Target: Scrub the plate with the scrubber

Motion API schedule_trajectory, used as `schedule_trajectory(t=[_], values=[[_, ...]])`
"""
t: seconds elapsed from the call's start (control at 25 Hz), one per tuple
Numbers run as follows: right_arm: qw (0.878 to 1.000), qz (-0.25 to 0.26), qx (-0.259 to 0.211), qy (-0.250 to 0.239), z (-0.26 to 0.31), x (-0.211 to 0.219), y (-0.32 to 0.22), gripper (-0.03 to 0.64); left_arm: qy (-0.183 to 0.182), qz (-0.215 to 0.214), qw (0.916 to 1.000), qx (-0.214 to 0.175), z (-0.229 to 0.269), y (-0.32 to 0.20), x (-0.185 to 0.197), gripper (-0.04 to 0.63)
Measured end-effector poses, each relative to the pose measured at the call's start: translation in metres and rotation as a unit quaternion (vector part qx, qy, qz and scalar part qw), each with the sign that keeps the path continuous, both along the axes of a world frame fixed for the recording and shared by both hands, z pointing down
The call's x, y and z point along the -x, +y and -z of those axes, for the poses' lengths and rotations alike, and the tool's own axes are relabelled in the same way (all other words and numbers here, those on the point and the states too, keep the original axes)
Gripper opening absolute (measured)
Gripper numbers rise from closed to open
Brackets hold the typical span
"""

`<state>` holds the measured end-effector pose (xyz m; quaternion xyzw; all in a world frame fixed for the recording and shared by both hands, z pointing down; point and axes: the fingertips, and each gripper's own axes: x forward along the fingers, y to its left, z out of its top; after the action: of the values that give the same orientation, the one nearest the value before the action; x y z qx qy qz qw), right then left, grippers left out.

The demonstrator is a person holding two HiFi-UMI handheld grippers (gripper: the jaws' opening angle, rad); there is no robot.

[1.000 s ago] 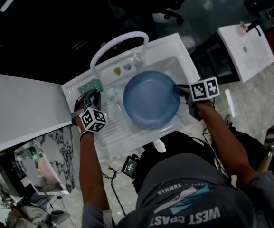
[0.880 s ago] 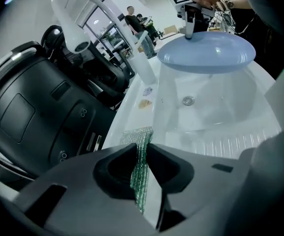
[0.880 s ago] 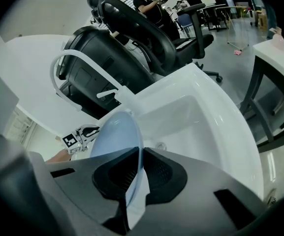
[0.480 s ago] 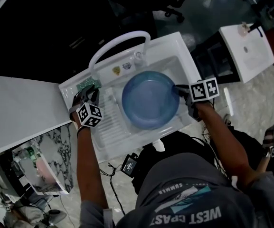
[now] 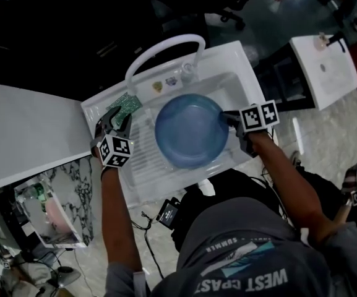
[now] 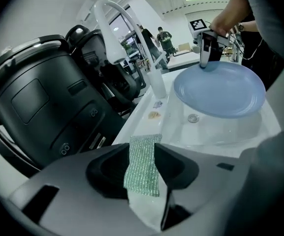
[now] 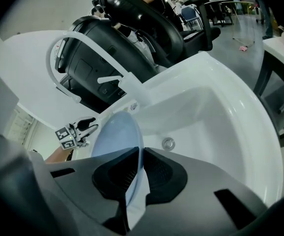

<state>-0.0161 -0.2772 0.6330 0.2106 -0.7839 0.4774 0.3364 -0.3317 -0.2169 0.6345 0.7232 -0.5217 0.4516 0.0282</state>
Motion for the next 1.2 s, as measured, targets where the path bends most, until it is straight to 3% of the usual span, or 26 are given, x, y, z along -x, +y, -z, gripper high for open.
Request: schedule_trajectory(t=[0.12, 0.4, 0.64, 0.96, 1.2], values=[[1.0, 0.016, 0.011, 0.002, -0.007, 0.016, 0.016, 0.049, 0.013, 0.015, 0.9996, -0.019, 0.016, 0.014, 0.002, 0.148], [0.997, 0.068, 0.031, 0.023, -0.032, 0.061, 0.059, 0.051, 0.034, 0.071, 0.9933, -0.085, 0.068, 0.063, 0.012, 0.032], [0.995, 0.079, 0.044, 0.035, -0.049, 0.1, 0.083, 0.055, 0.081, 0.134, 0.9773, -0.142, 0.116, 0.113, 0.023, 0.002], [0.996, 0.042, 0.061, 0.046, -0.067, 0.125, 0.103, 0.055, 0.108, 0.177, 0.9632, -0.171, 0.14, 0.182, 0.025, 0.002], [0.996, 0.041, 0.051, 0.059, -0.075, 0.139, 0.112, 0.054, 0.109, 0.186, 0.9608, -0.175, 0.143, 0.214, 0.02, 0.002]])
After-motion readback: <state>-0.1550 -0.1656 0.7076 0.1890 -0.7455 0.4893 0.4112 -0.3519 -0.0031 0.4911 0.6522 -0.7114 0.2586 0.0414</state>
